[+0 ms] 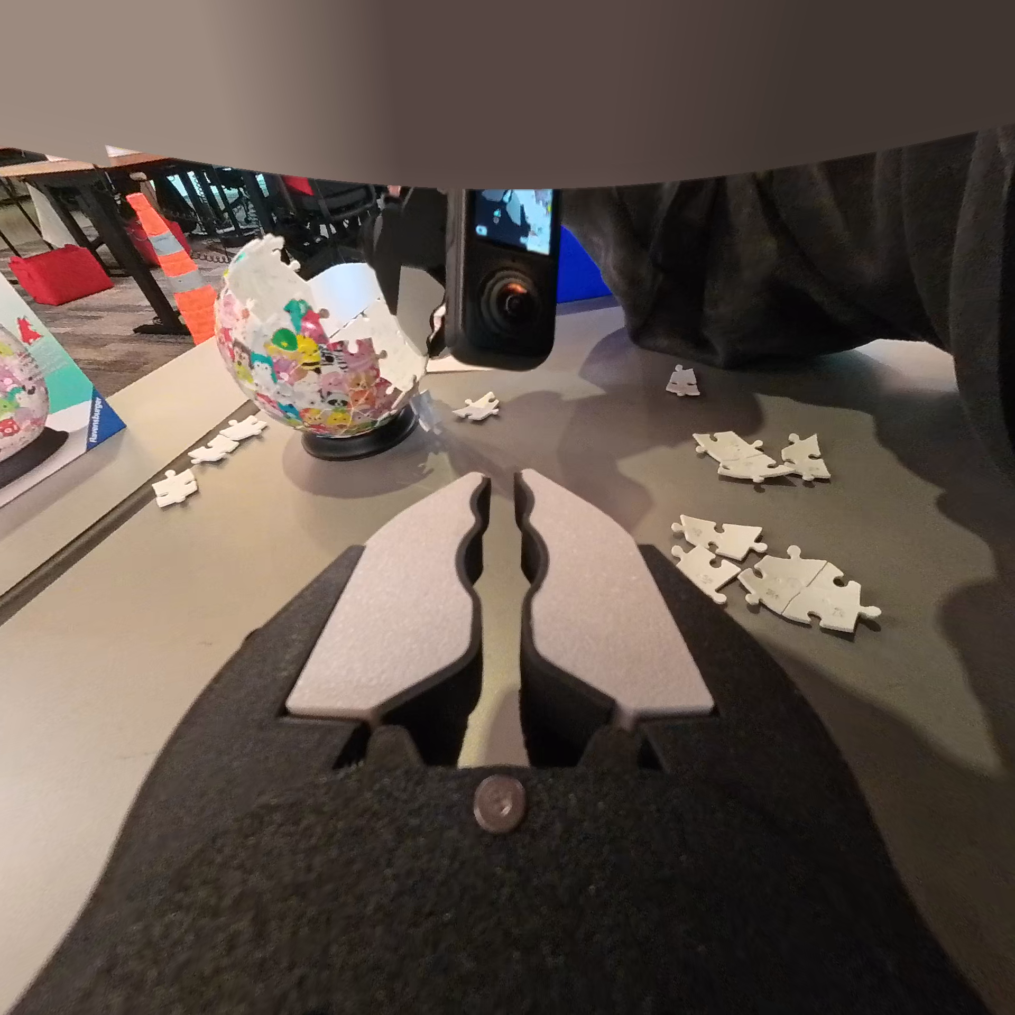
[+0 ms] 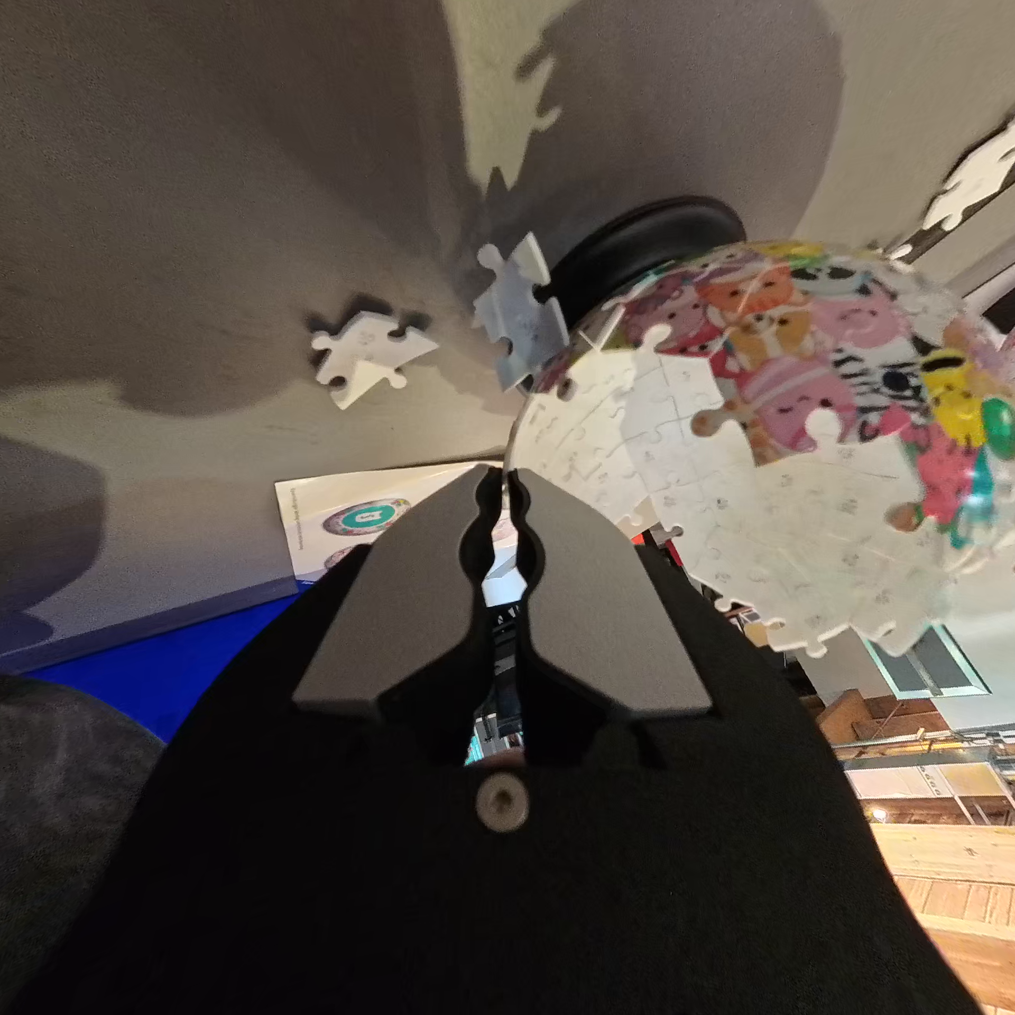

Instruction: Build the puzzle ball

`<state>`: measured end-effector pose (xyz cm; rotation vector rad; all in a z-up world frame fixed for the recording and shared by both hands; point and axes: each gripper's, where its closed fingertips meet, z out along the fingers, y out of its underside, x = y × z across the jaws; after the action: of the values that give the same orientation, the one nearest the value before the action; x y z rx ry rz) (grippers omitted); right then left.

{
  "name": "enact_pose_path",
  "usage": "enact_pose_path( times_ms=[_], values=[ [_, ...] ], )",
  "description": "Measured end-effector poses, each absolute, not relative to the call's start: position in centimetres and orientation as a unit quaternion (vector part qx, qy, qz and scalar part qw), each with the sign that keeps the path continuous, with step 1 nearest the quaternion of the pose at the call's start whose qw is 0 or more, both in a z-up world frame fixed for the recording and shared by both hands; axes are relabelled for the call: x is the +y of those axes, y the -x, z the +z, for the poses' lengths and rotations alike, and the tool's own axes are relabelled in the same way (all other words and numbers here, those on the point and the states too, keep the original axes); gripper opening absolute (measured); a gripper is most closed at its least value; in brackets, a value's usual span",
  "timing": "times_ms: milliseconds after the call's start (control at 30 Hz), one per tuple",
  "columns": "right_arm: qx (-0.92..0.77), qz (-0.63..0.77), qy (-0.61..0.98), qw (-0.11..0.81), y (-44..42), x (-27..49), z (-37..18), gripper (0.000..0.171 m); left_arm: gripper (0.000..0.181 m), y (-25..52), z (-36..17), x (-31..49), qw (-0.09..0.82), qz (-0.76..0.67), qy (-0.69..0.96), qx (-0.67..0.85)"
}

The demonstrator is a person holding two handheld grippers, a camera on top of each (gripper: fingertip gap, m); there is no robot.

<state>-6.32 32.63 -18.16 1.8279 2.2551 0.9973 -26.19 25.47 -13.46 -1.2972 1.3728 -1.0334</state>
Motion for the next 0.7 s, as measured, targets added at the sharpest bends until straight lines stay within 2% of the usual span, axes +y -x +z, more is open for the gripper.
enact_pose_path(
  times_ms=[700],
  values=[
    [0.749, 0.324, -0.577, 0.030, 6.3, 33.8, -19.4, 0.004, 0.008, 26.2, -13.5, 25.4, 0.475, -0.420, 0.529, 0.564]
  ],
)
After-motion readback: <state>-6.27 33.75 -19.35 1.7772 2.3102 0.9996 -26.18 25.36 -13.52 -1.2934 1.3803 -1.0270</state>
